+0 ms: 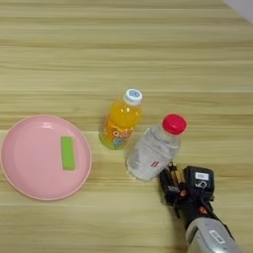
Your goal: Move the objects on the table
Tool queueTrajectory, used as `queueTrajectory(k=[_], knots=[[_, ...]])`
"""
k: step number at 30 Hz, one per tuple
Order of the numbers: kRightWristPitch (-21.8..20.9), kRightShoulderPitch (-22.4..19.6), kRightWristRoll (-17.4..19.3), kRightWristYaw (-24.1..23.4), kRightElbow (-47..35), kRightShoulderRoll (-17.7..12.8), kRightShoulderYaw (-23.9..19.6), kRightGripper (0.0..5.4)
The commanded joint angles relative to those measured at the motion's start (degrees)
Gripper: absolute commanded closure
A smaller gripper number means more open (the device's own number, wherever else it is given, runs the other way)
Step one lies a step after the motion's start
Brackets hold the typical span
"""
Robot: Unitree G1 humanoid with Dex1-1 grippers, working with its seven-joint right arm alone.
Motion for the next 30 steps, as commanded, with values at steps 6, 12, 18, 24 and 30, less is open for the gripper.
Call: queueTrajectory(k=[6, 12, 18, 24, 30], knots=[[5.78, 3.48, -1.28, -0.99, 1.46, -0.23, 0.94, 3.79], [6.18, 3.39, -0.99, -1.04, 1.24, -0.22, 0.94, 4.29], [6.12, 3.22, -0.79, -0.97, 1.36, -0.21, 0.89, 4.51], [5.97, 3.24, -0.69, -1.16, 1.28, -0.14, 0.72, 4.51], [5.89, 3.13, -0.61, -1.5, 1.01, -0.12, 0.25, 4.51]])
